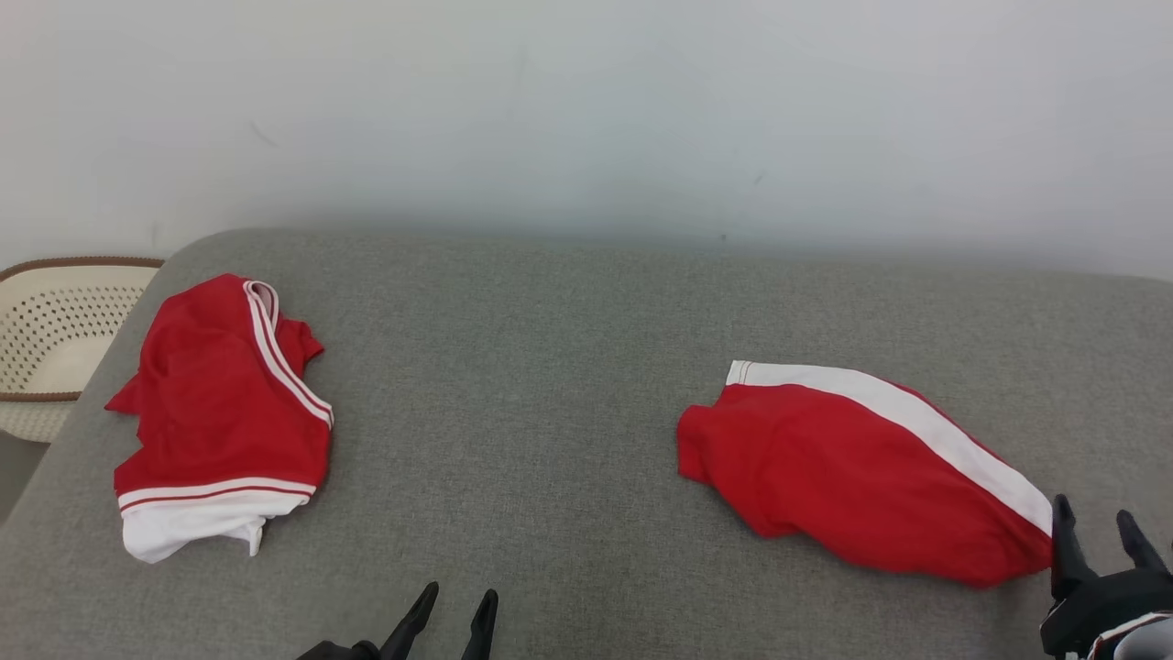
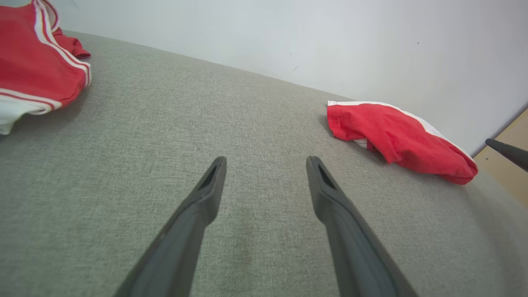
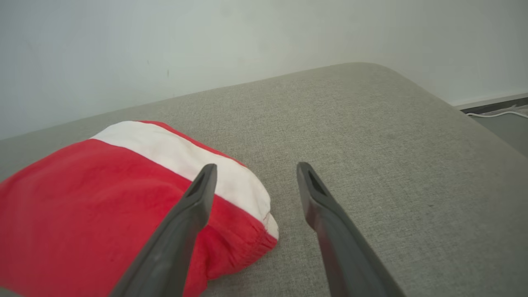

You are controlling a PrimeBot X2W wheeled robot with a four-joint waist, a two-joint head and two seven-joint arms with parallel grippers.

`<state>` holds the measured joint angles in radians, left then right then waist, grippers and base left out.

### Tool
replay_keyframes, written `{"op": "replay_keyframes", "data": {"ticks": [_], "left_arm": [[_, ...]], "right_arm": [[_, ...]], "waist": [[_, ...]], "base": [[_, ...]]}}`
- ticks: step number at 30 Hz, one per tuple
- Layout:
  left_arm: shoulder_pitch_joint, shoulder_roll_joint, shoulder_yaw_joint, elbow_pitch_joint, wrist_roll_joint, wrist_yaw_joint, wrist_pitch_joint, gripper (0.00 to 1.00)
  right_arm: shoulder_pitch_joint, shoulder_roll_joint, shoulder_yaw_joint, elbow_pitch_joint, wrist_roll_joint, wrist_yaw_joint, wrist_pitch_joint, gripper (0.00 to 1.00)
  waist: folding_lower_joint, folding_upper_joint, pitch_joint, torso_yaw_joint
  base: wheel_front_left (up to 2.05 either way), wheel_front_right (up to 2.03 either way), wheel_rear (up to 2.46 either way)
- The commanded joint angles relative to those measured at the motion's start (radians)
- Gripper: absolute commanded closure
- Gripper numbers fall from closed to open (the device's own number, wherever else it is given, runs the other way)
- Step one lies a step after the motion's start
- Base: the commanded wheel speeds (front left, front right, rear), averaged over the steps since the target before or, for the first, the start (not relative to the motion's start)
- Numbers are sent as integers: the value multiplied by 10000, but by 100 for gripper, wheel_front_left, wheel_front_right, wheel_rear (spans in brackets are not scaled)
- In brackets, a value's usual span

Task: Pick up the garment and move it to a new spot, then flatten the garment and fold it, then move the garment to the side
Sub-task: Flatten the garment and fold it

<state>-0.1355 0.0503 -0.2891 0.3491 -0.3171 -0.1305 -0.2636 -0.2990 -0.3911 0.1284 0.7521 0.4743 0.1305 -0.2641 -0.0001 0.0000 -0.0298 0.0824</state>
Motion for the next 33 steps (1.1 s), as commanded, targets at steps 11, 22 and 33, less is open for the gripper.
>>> {"op": "replay_keyframes", "data": {"ticks": [11,22,33], "left_arm": [[-1351,4,-235,472,-83,-2,-16,0],[-3910,5,-1187,2112,-514,-2,-16,0],[-5878,11,-2590,3984,-1866,-2,-14,0]], "right_arm": [[338,956,-941,-2006,-1990,4,-3,0],[220,1743,-40,-3262,-2440,4,-3,0],[-350,2156,976,-3662,-2287,4,-3,0]], "waist": [[1,0,76,-731],[1,0,865,-1923],[1,0,1919,-2852]], "base": [[0,0,0],[0,0,0],[0,0,0]]}}
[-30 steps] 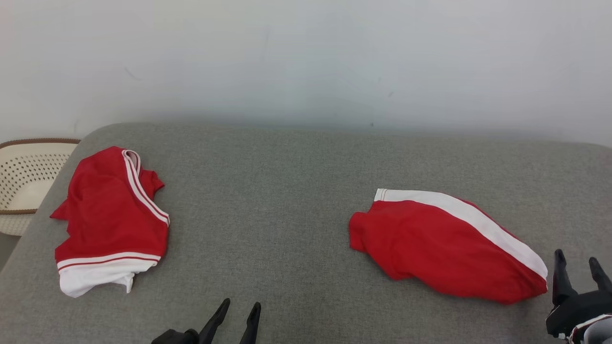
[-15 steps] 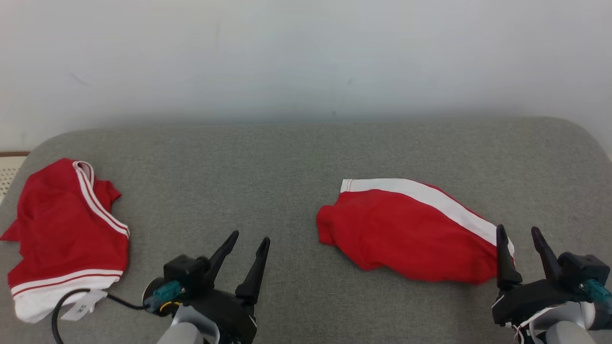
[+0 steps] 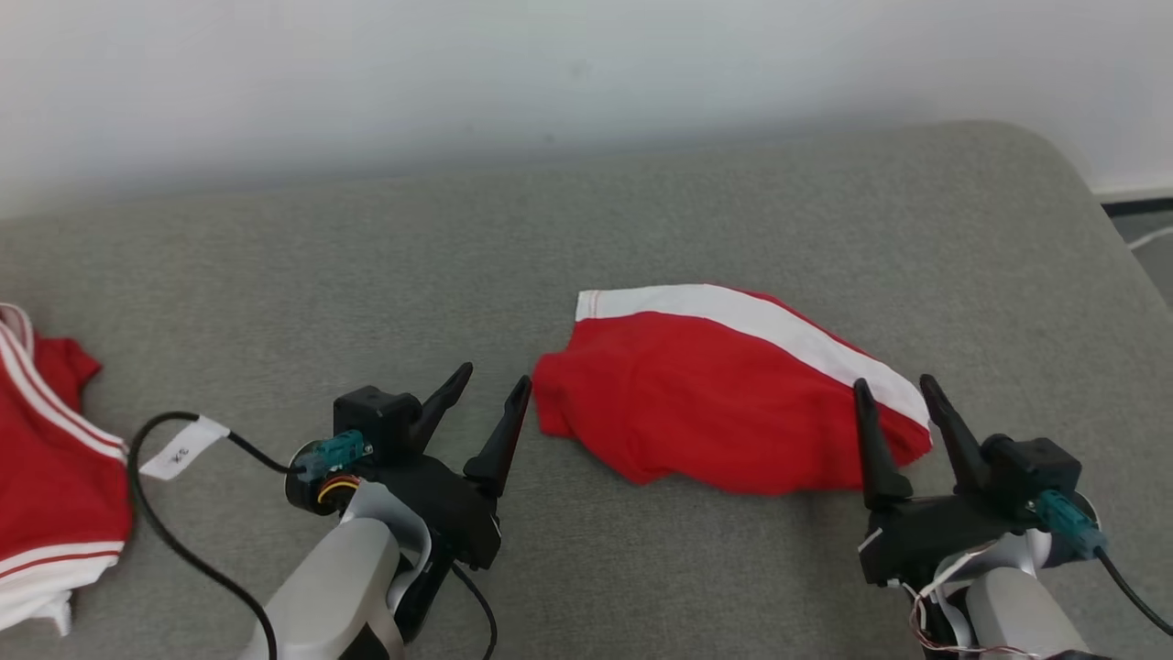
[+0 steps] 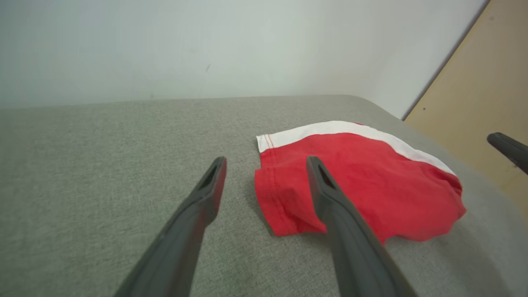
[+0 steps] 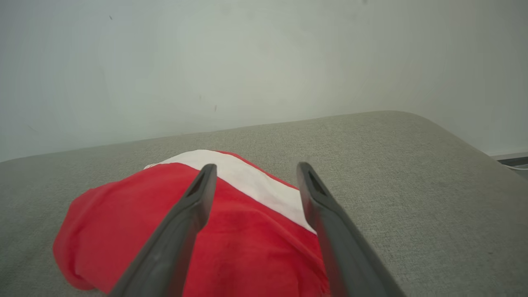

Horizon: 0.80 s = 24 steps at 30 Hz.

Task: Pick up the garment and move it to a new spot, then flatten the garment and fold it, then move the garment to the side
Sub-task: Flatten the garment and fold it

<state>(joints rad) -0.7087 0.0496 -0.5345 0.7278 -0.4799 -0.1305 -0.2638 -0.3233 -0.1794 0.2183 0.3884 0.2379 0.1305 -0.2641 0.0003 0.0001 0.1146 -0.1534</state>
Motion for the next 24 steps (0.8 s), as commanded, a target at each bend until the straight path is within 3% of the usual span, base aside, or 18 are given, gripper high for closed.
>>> {"op": "replay_keyframes", "data": {"ticks": [1,7,20,21,23,24], "left_arm": [[-301,11,-290,421,-423,-2,-12,0],[-1056,20,-1426,1547,-1864,-2,5,0],[-1753,17,-2781,2777,-3794,-2,48,0],[-1730,16,-2883,2719,-3885,-2,27,39],[-1739,22,-3036,2666,-3958,-2,-14,100],[-1750,19,-3033,2528,-4013,-2,-38,100]], "right_arm": [[-175,49,151,-36,95,4,-3,0],[-495,115,556,-43,185,4,-3,0],[-716,167,993,-124,225,4,-3,0],[-717,166,990,-135,235,4,-3,0],[-725,163,969,-139,234,4,-3,0],[-699,152,914,-131,243,4,-3,0]], "waist": [[-3,-1,531,-565],[-3,-1,821,-957],[-3,-1,928,-1441],[-3,-1,935,-1457],[-3,-1,931,-1469],[-3,-1,903,-1445]], "base": [[0,0,0],[0,0,0],[0,0,0],[0,0,0],[0,0,0],[0,0,0]]}}
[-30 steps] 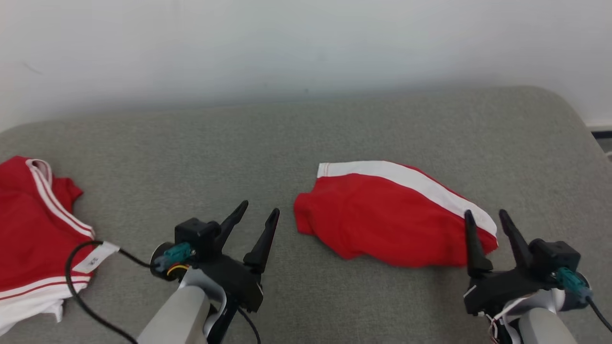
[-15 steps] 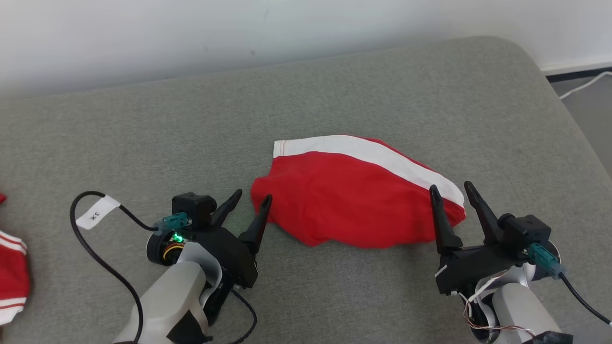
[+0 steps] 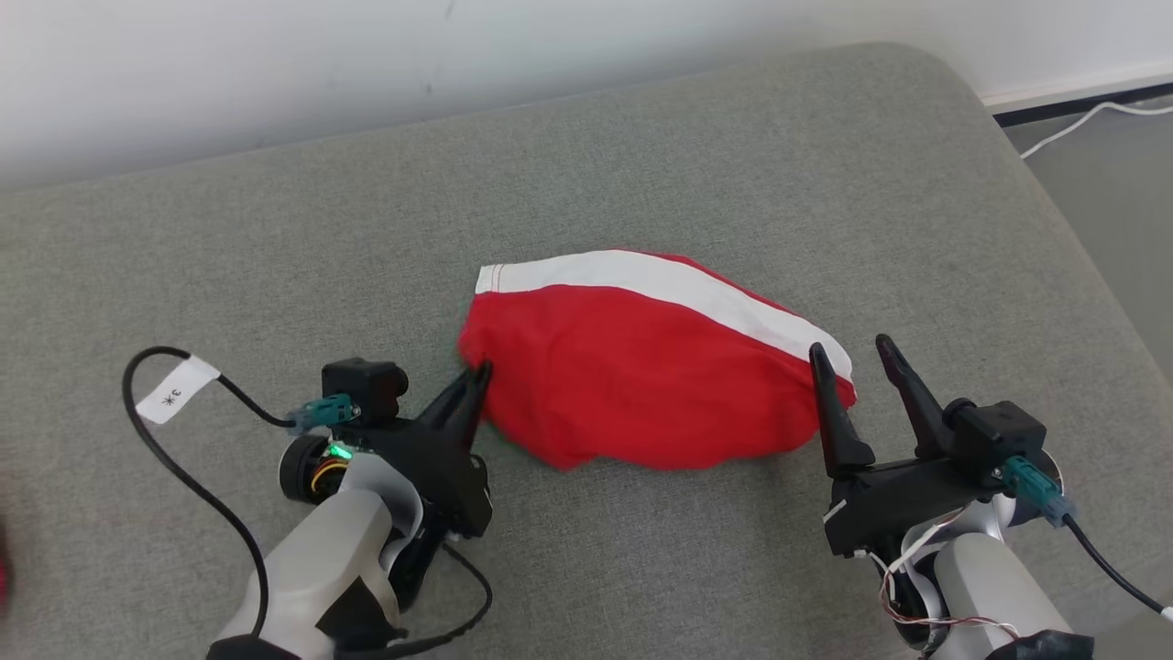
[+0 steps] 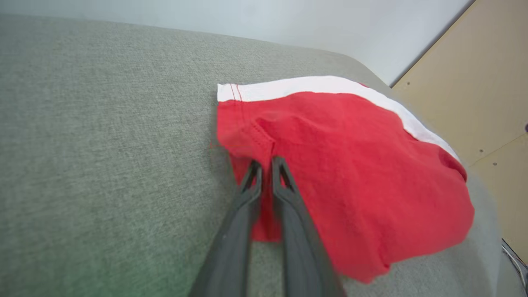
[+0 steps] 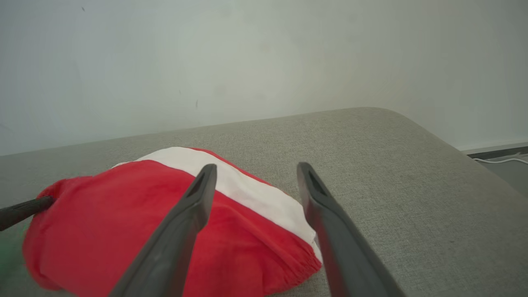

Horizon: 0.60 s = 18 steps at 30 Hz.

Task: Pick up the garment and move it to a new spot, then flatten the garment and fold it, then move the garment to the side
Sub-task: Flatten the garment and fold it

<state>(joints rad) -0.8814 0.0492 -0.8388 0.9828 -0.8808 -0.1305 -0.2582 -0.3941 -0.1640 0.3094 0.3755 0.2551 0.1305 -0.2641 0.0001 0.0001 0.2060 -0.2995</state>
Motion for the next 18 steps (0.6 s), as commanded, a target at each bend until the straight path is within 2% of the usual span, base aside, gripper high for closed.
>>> {"op": "replay_keyframes", "data": {"ticks": [1,4,12,18], "left_arm": [[-63,24,123,-106,91,-2,-76,100],[-26,20,783,-586,642,55,-81,100],[1137,24,2752,-3010,3201,67,-78,100],[3007,55,2966,-4165,4605,10,-67,100]], "right_arm": [[37,-27,-54,-2,65,4,-3,0],[166,-87,-267,-14,24,4,-3,0],[583,-121,-795,120,-60,4,-3,0],[946,-134,-883,296,-20,4,-3,0]], "waist": [[-1,-1,-35,55],[-1,-1,-100,234],[-1,-1,-555,1132],[-1,-1,-1162,2020]], "base": [[0,0,0],[0,0,0],[0,0,0],[0,0,0]]}}
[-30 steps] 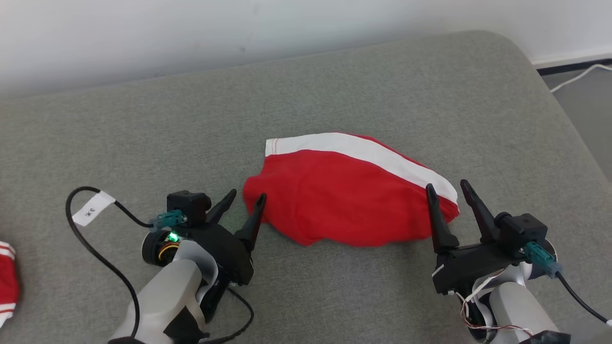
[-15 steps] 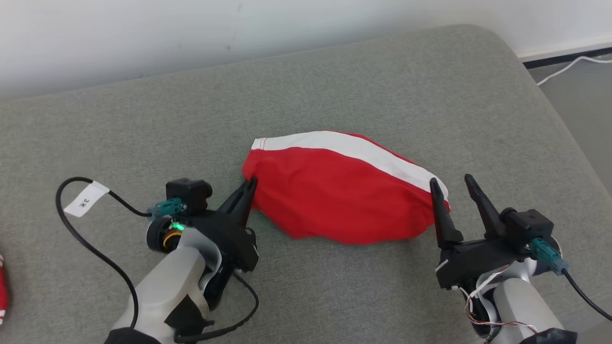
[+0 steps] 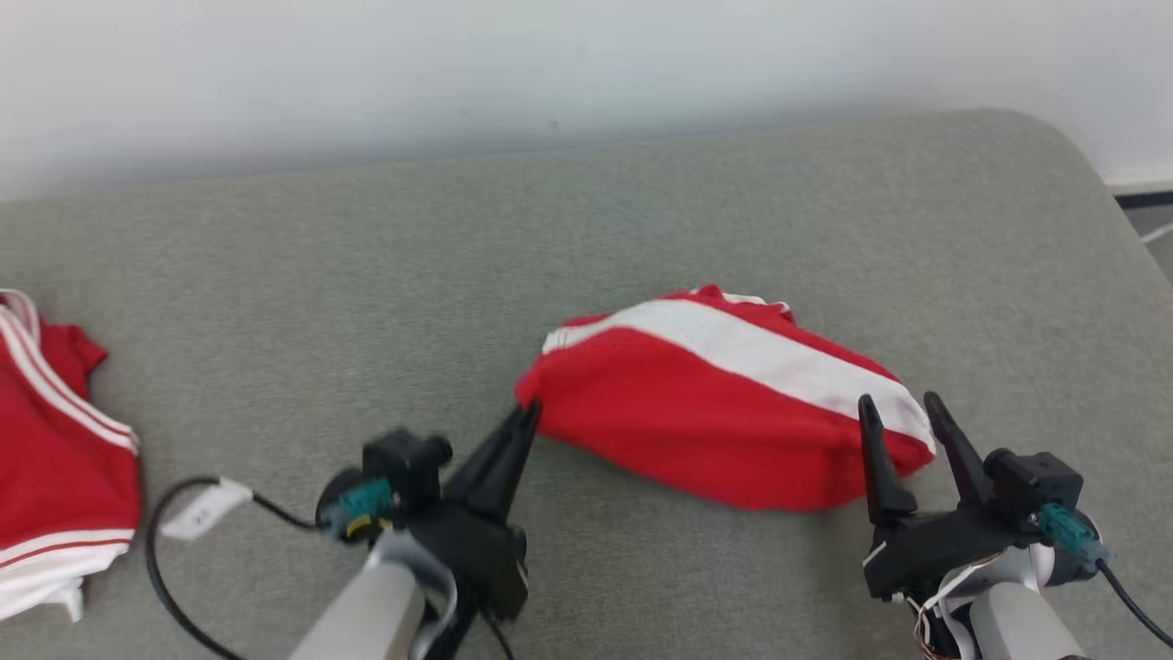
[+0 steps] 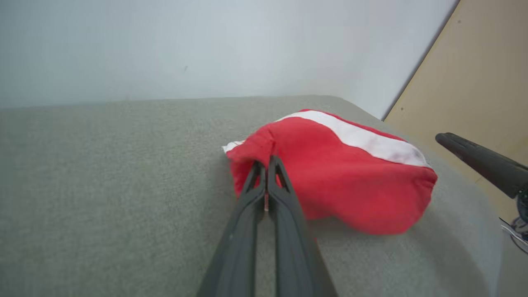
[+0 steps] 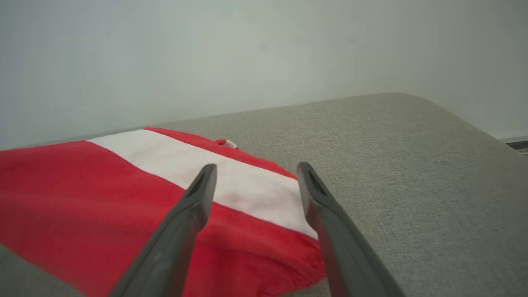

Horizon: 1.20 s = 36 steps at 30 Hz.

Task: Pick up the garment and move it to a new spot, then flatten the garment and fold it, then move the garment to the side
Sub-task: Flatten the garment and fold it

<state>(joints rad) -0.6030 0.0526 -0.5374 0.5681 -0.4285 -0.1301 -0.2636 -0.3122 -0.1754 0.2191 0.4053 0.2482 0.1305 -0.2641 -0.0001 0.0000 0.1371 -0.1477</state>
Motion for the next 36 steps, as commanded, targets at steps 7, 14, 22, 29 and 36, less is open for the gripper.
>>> {"op": "replay_keyframes", "data": {"ticks": [7,14,22,29,36], "left_arm": [[1925,256,-261,171,167,-2,-14,100],[2638,456,84,519,457,-4,-14,100],[3431,370,1173,617,983,-3,-14,0],[3889,184,2347,48,1373,49,-15,0],[3376,73,3061,-94,1517,25,-15,0]], "right_arm": [[496,-100,-36,211,57,4,-3,0],[599,-132,65,341,132,4,-3,0],[638,-45,135,453,178,4,-3,0],[867,-27,85,452,255,4,-3,0],[998,9,207,447,309,4,-3,0]], "waist": [[1,0,-1053,1187],[1,0,-1287,1425],[1,0,-1500,1454],[1,0,-1737,1362],[1,0,-1800,1127]], "base": [[0,0,0],[0,0,0],[0,0,0],[0,0,0],[0,0,0]]}}
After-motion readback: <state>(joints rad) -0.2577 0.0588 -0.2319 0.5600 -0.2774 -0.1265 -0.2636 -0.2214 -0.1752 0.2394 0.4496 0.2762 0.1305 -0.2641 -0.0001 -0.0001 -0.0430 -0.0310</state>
